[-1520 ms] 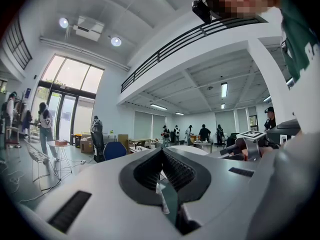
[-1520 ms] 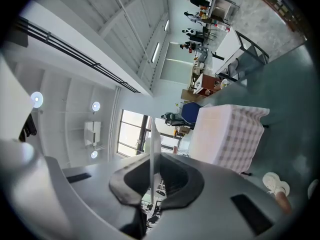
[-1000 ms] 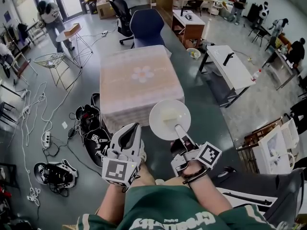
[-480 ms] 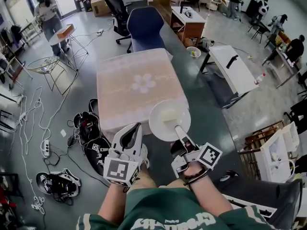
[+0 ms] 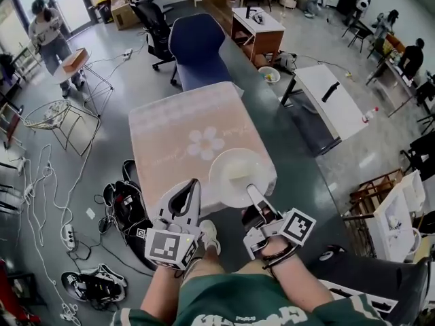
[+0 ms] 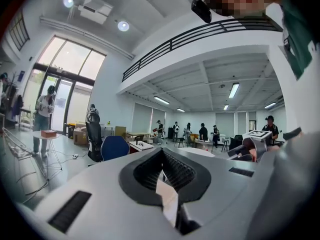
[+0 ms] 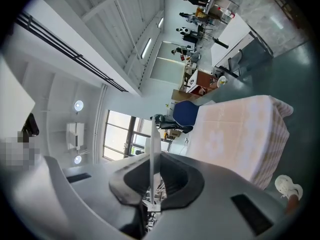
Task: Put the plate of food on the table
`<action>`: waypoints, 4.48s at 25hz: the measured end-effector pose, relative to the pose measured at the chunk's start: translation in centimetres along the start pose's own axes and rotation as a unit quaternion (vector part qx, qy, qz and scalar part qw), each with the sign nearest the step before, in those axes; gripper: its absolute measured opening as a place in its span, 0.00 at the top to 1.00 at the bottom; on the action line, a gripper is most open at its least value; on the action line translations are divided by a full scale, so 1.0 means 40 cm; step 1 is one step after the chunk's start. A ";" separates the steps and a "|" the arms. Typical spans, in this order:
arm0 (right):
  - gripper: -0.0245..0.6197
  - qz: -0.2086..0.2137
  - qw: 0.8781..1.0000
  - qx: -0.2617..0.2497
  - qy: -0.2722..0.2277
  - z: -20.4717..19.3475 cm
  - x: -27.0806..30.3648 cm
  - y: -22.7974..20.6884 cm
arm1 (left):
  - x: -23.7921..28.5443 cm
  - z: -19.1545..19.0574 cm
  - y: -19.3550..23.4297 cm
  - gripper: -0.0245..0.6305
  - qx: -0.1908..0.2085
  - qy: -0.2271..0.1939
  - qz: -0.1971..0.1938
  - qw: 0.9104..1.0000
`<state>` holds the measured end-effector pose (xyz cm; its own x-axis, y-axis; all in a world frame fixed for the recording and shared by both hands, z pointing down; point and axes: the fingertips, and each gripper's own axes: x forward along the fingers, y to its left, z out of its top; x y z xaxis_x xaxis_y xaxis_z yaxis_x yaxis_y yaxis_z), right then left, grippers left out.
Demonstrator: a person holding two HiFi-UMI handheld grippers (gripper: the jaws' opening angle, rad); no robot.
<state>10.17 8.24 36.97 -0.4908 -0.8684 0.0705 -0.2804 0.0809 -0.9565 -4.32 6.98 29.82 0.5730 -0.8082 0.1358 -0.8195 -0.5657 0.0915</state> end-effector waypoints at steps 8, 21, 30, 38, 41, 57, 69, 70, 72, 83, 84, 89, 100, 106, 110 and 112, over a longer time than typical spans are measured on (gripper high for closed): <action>0.91 -0.022 0.999 0.010 -0.024 0.040 0.172 -0.010 | 0.132 0.034 0.143 0.95 0.024 0.000 -0.037 0.999; 0.91 -0.044 0.998 0.022 -0.037 0.047 0.302 -0.040 | 0.226 0.018 0.272 0.95 0.037 0.002 -0.036 0.999; 0.91 -0.050 0.998 0.021 -0.024 0.036 0.336 -0.049 | 0.246 0.003 0.324 0.95 0.047 0.001 -0.018 0.999; 0.91 -0.058 0.998 0.018 0.013 0.010 0.393 -0.079 | 0.260 -0.031 0.350 0.95 0.066 -0.005 0.013 0.998; 0.91 -0.060 0.998 0.025 0.026 0.009 0.421 -0.101 | 0.279 -0.050 0.363 0.95 0.065 -0.001 0.027 0.998; 0.91 -0.068 0.988 0.020 0.134 0.038 0.619 -0.249 | 0.452 -0.143 0.449 0.95 0.030 0.049 0.087 0.995; 0.91 -0.082 0.979 0.028 0.183 0.092 0.717 -0.388 | 0.562 -0.200 0.494 0.95 0.034 0.072 0.137 0.987; 0.91 -0.092 0.978 0.034 0.183 0.094 0.718 -0.402 | 0.566 -0.205 0.496 0.95 0.036 0.074 0.137 0.987; 0.91 -0.103 0.977 0.038 0.182 0.099 0.721 -0.422 | 0.570 -0.217 0.499 0.95 0.033 0.078 0.140 0.987; 0.91 -0.156 0.966 0.047 0.199 0.044 0.751 -0.503 | 0.562 -0.276 0.533 0.95 0.014 0.090 0.135 0.987; 0.91 -0.149 0.967 0.050 0.199 0.034 0.761 -0.502 | 0.558 -0.280 0.540 0.95 0.008 0.090 0.138 0.986; 0.91 -0.151 0.965 0.047 0.208 -0.011 0.786 -0.519 | 0.540 -0.303 0.575 0.95 -0.005 0.093 0.147 0.985; 0.91 -0.192 0.955 0.042 0.222 -0.083 0.797 -0.580 | 0.505 -0.355 0.622 0.95 -0.007 0.107 0.157 0.982; 0.91 -0.221 0.950 0.040 0.218 -0.094 0.793 -0.616 | 0.494 -0.374 0.635 0.95 -0.007 0.114 0.156 0.981; 0.91 -0.236 0.946 0.033 0.220 -0.099 0.793 -0.630 | 0.488 -0.383 0.650 0.95 -0.006 0.117 0.156 0.981; 0.91 -0.243 0.945 0.030 0.218 -0.100 0.794 -0.639 | 0.485 -0.388 0.660 0.95 -0.009 0.116 0.159 0.980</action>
<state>-1.55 -19.46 64.78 -0.6131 -0.5105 0.6029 -0.5198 -0.3140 -0.7945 -14.91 -21.10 50.18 0.2735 -0.8835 0.3803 -0.9580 -0.2858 0.0251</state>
